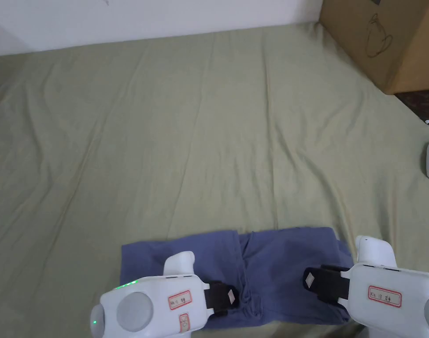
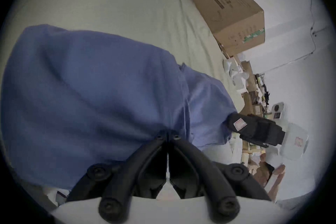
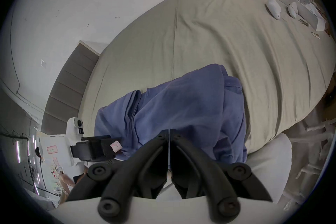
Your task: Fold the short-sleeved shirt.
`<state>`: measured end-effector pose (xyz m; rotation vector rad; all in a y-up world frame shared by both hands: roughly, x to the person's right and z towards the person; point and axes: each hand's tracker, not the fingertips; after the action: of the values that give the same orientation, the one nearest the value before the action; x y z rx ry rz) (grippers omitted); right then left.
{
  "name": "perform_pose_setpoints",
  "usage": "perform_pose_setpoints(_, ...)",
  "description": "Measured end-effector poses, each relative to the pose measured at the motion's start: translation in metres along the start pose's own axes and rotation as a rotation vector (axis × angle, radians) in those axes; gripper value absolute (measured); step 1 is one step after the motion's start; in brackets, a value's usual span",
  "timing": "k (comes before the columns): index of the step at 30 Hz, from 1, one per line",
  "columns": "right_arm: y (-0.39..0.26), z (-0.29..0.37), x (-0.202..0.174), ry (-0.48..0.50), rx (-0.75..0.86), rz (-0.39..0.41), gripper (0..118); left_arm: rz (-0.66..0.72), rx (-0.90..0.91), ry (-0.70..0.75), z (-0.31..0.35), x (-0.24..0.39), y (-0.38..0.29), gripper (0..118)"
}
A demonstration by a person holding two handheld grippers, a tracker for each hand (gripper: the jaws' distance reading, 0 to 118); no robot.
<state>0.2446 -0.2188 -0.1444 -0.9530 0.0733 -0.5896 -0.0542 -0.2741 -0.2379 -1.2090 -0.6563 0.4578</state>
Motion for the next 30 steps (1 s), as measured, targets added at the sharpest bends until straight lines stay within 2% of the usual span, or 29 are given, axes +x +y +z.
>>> perform_pose_setpoints(3,0.000,0.001,-0.003,0.003,-0.006,0.008,1,-0.001,-0.007,0.015,0.003,0.011,-0.002,1)
perform_pose_setpoints(7,-0.001,0.001,-0.003,0.000,-0.004,0.009,0,-0.025,-0.009,-0.054,0.007,0.021,-0.002,1)
perform_pose_setpoints(9,-0.001,0.000,-0.003,-0.003,-0.003,0.001,1,-0.065,-0.050,-0.029,0.000,0.026,-0.007,1)
perform_pose_setpoints(13,-0.002,0.004,-0.008,0.005,-0.001,0.008,1,-0.038,-0.060,-0.065,0.003,0.020,-0.013,1)
perform_pose_setpoints(16,0.000,0.008,-0.010,0.001,0.002,0.022,1,0.021,0.004,-0.092,0.023,0.004,-0.004,1)
perform_pose_setpoints(21,0.005,0.010,-0.014,0.000,0.017,0.023,1,0.118,0.212,-0.104,0.095,-0.040,0.019,1)
perform_pose_setpoints(24,0.007,0.007,-0.018,-0.005,0.011,0.034,1,0.187,0.297,-0.037,0.134,-0.068,0.027,2)
perform_pose_setpoints(26,0.007,0.003,-0.022,-0.006,0.000,0.041,1,0.230,0.315,0.040,0.146,-0.091,0.030,17)
perform_pose_setpoints(27,0.007,0.000,-0.024,0.001,-0.009,0.039,1,0.243,0.291,0.062,0.152,-0.108,0.035,36)
perform_pose_setpoints(28,0.008,-0.001,-0.025,0.018,-0.018,0.026,1,0.270,0.278,0.053,0.153,-0.120,0.036,74)
perform_pose_setpoints(29,0.008,-0.003,-0.027,0.057,-0.014,-0.006,1,0.293,0.258,0.001,0.150,-0.132,0.035,97)
perform_pose_setpoints(30,0.009,-0.006,-0.029,0.081,-0.016,-0.026,1,0.299,0.237,-0.039,0.145,-0.140,0.036,111)
